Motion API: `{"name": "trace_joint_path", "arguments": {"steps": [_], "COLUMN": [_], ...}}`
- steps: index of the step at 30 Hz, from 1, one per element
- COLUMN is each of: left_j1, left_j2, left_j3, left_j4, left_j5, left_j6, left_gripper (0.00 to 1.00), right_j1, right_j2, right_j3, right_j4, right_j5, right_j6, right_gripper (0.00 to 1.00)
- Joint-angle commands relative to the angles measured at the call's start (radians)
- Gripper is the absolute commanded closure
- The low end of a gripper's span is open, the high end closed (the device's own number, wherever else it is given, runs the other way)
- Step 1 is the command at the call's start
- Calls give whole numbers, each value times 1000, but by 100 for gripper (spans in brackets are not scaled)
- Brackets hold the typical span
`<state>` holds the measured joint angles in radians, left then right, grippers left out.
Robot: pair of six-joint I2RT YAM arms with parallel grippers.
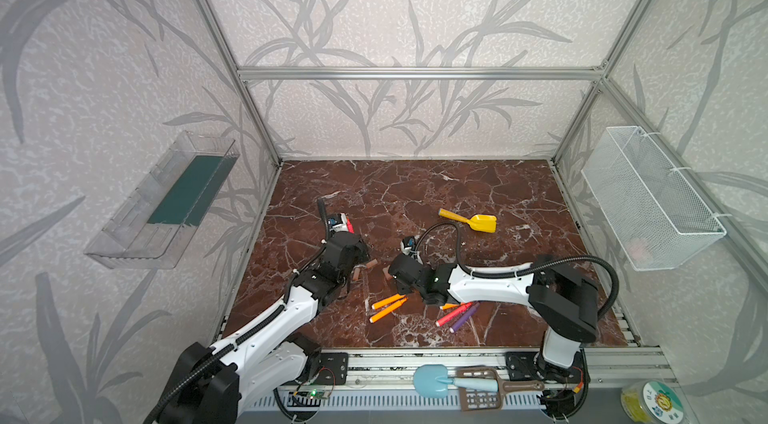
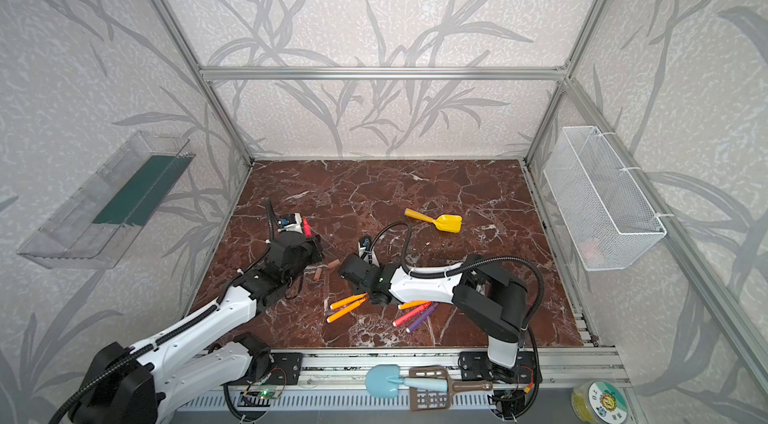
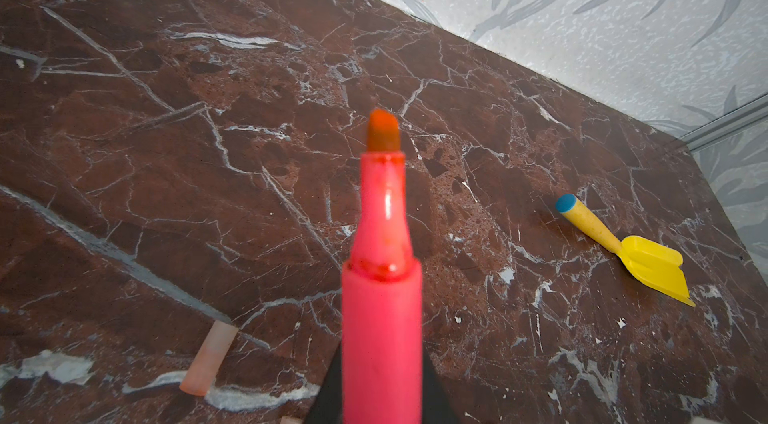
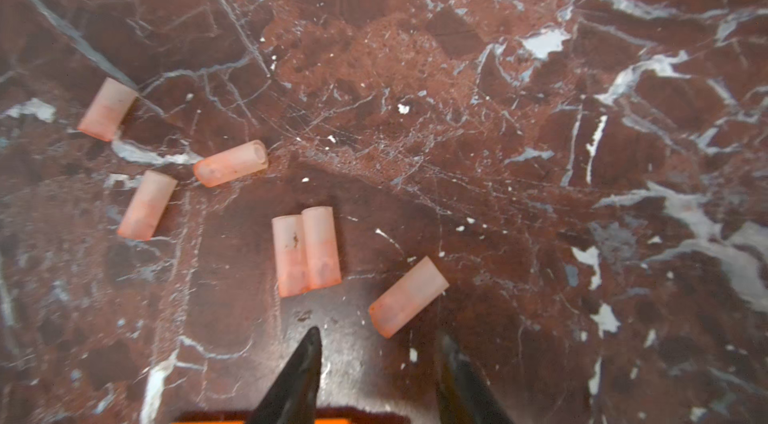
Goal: Insert the pens into the pen caps
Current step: 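Move the right gripper over the pink caps and grasp one cap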
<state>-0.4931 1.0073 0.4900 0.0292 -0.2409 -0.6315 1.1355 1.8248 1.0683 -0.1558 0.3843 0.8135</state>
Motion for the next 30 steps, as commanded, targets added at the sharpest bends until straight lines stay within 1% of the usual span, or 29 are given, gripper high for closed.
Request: {"name": "trace_joint_path", "arguments": {"steps": [1,6,13,16,21,25,27,30], "left_j1": [6,7,6,6,6,6,7,6], "left_j2": [-11,-7,-5,-3,-2,-3,-1,5], "left_j3": [-1,-1,1,0,1,2,2,2], "left_j4": [-9,-7,-5,-5,-5,-5,-4,-3], "left_j5": [0,9,18,19,20,21,21,25], "left_j6": [-14,-16,-17,-19,-20,-20,-20,-20], "left_gripper": [100,100,100,100,100,100,100,100], "right_j1": [3,-9,-34,-37,-60,-80,-84,-93], "right_j2": [43,100,112,113,127,133,135,141], "right_j3": [44,89,66,55,60,44,42,47], "right_j4": [-91,-123,-104,-90,-82,-57,-53,-52], "right_j5": [94,117,106,102,69,46,41,37], "right_j6": [-14,-16,-6,-3,-7,2,2,-2], "right_gripper": [54,53,54,59,61,70,73,73]}}
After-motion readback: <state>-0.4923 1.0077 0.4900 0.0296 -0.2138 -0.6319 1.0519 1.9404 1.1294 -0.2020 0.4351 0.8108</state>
